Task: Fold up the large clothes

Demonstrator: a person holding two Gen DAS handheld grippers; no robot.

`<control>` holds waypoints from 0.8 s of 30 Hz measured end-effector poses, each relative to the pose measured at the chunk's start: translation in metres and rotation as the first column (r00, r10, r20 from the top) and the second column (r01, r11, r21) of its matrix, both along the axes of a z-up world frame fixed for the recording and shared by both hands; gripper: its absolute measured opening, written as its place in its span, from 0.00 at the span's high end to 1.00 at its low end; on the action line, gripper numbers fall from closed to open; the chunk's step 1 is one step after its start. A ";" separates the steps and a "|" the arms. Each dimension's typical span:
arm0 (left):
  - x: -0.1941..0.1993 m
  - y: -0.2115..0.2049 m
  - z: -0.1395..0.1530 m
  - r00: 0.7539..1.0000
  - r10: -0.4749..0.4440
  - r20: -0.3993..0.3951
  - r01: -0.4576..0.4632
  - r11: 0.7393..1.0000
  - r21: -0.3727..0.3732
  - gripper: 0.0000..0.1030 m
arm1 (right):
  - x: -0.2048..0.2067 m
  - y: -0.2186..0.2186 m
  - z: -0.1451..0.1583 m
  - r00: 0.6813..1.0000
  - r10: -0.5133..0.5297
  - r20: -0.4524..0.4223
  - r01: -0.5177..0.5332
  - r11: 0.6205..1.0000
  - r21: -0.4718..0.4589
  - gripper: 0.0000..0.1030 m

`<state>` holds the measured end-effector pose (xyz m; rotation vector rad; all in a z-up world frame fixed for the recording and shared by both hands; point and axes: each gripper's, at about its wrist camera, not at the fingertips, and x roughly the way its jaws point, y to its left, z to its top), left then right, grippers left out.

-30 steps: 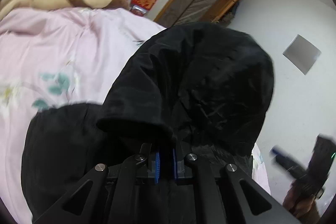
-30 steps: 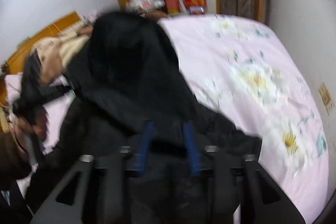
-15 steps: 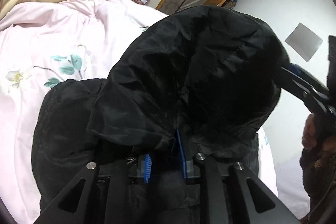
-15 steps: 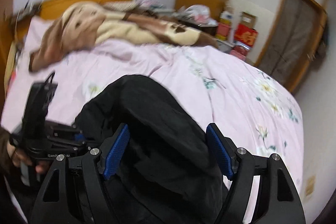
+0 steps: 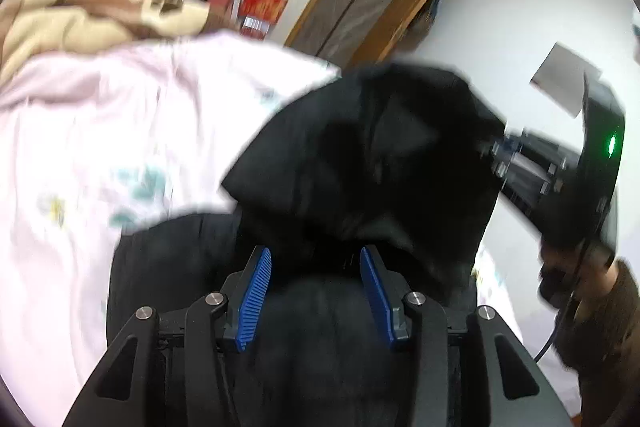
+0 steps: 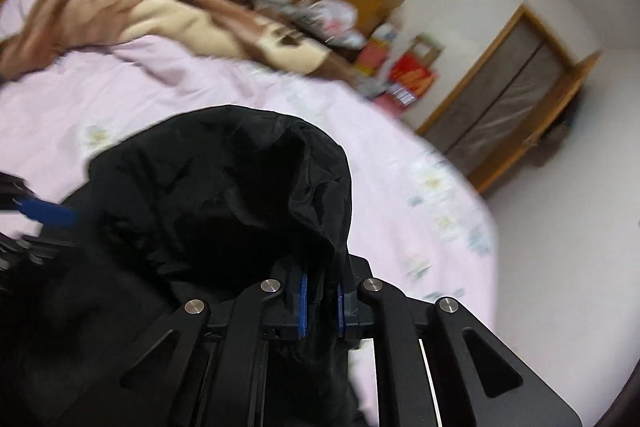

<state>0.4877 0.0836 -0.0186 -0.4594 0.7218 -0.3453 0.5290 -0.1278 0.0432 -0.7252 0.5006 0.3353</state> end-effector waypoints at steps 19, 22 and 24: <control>0.034 0.070 -0.090 0.899 0.250 -0.360 -0.289 0.955 -0.058 0.55 | -0.147 0.005 -0.059 0.977 0.196 0.088 -0.189 0.978 -0.090 0.92; 0.038 0.071 -0.096 0.893 0.241 -0.379 -0.291 0.954 -0.078 0.55 | -0.164 0.005 -0.069 0.975 0.209 0.075 -0.202 0.975 -0.092 0.92; 0.043 0.075 -0.098 0.890 0.235 -0.391 -0.289 0.954 -0.084 0.55 | -0.175 0.004 -0.073 0.975 0.217 0.053 -0.213 0.974 -0.081 0.93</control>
